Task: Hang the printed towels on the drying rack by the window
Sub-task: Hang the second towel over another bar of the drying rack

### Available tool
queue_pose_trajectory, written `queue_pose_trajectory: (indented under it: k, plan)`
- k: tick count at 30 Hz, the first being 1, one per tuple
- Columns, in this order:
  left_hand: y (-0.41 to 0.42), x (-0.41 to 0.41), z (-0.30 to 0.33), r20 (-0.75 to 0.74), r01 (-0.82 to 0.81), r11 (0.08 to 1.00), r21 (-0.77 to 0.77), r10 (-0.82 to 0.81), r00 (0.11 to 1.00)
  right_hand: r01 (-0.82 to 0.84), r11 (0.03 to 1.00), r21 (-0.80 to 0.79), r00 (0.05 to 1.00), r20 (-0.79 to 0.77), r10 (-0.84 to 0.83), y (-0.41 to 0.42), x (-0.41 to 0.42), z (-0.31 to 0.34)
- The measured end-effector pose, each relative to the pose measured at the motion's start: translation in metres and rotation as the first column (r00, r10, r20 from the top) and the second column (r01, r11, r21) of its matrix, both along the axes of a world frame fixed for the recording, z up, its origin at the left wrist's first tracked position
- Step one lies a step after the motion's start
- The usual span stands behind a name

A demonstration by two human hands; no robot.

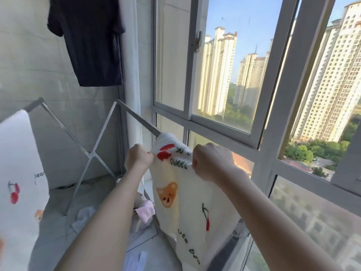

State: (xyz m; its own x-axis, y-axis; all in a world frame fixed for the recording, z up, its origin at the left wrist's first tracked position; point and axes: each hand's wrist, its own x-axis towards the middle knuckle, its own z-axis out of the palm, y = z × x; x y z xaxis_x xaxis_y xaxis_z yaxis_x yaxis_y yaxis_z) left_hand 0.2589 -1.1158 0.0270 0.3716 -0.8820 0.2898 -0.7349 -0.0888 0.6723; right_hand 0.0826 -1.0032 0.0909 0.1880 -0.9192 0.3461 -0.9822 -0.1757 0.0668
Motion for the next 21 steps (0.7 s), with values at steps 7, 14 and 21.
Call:
queue_pose_trajectory:
  k: [7,14,21]
  plan:
    - [-0.007,0.023,-0.03,-0.06,0.172,0.934,0.314,-0.161,0.985,-0.069,0.998,-0.005,0.991,0.118,0.069,-0.007,0.02,-0.001]
    - [-0.056,-0.01,-0.002,-0.369,0.483,0.873,0.067,-0.428,0.825,0.011,0.999,-0.05,0.973,0.232,0.0,-0.05,0.028,0.003]
    - [-0.089,0.011,0.001,-0.509,0.724,0.682,0.107,-0.588,0.629,0.132,0.991,0.005,0.951,0.282,-0.128,-0.089,0.034,-0.005]
